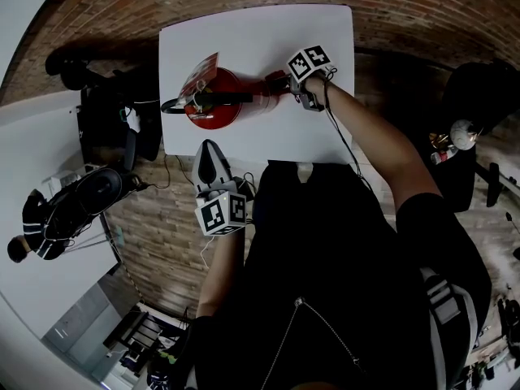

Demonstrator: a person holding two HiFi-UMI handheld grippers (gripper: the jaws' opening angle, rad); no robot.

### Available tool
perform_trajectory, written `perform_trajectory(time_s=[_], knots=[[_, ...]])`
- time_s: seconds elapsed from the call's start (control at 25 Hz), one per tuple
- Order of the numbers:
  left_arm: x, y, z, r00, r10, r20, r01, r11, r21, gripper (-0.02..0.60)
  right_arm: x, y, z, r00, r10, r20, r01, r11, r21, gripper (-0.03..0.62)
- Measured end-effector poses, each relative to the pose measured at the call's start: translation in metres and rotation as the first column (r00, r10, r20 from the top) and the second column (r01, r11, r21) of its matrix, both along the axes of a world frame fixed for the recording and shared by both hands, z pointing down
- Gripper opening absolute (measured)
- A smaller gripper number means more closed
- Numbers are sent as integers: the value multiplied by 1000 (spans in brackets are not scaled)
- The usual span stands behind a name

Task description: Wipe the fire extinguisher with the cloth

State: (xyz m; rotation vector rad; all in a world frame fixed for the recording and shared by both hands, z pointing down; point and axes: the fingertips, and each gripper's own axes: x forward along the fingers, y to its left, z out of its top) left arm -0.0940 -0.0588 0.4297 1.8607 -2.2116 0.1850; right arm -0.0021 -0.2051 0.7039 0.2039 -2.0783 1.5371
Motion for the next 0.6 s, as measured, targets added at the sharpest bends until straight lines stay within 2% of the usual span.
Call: perform_trajectory(time_s=[0.6], knots=[[2, 2, -9, 1000, 4, 1, -4, 1000, 23, 8, 3, 3, -33, 1000, -11, 20, 11, 1000, 18, 120]])
